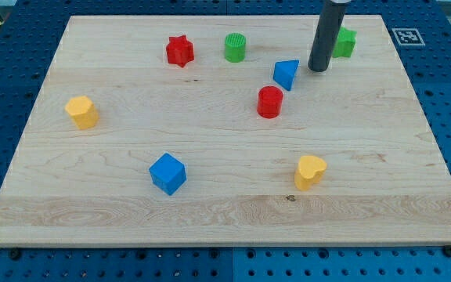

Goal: Push the blue triangle to the green circle

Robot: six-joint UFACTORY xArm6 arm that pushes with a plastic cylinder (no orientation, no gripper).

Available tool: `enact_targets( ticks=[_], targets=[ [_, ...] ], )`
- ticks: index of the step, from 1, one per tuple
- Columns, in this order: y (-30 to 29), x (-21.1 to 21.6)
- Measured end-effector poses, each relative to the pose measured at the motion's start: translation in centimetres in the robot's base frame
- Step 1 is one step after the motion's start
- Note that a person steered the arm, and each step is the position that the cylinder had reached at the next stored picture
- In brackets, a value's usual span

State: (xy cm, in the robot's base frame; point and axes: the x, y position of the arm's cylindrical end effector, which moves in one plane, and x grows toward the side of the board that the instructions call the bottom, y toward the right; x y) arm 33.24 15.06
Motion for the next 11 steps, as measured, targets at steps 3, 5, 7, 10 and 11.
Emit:
enact_targets(
  ticks=[3,5,7,10,11],
  targets=[
    [-2.3,4.1],
    [-5.9,3.2],
    [-6.1,2.8],
    [-9.1,1.1],
    [-10.9,0.5]
  ],
)
